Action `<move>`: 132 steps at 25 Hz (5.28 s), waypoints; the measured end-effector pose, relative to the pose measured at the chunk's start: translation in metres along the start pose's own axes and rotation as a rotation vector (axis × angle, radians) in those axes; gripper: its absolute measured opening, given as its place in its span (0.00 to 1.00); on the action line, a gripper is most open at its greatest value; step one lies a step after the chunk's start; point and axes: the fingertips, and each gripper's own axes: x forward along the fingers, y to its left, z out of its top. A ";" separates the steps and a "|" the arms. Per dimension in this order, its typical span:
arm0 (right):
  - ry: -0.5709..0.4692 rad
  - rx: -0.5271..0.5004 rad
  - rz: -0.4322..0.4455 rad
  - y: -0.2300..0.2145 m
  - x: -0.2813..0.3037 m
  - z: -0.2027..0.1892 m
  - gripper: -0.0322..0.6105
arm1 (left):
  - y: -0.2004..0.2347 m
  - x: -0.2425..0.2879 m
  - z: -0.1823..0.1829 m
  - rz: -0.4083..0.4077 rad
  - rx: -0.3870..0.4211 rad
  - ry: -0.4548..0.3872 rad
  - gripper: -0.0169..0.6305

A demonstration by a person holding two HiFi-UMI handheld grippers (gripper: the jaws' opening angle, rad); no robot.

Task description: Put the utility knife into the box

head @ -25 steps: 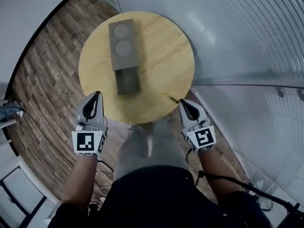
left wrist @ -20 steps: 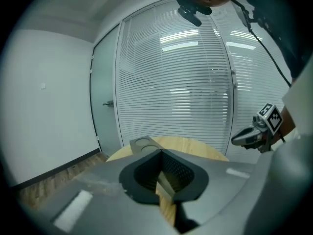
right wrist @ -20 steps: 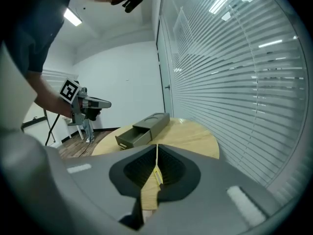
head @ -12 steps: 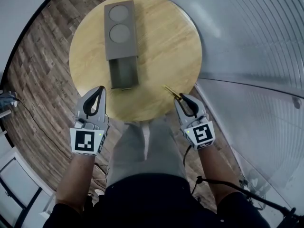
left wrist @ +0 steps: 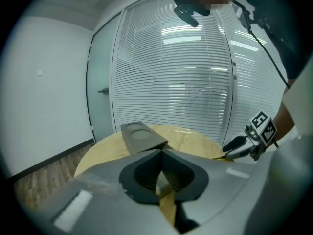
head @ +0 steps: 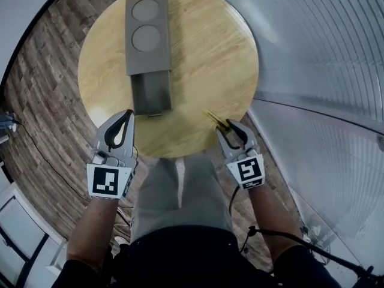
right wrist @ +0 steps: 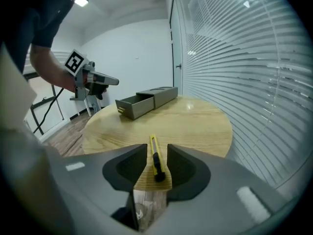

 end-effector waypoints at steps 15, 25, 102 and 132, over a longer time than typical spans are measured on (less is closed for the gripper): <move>0.050 -0.007 0.024 0.005 0.008 -0.015 0.19 | -0.007 -0.009 0.004 -0.016 -0.013 0.019 0.03; 0.018 -0.016 0.007 0.010 0.000 0.009 0.15 | -0.008 -0.014 0.039 -0.011 -0.033 -0.050 0.03; -0.275 -0.036 0.327 0.121 0.007 0.275 0.15 | 0.130 -0.228 0.126 0.453 -0.023 -0.204 0.03; -0.060 0.070 0.304 0.093 0.096 0.177 0.15 | 0.139 -0.118 0.046 0.286 -0.107 -0.027 0.03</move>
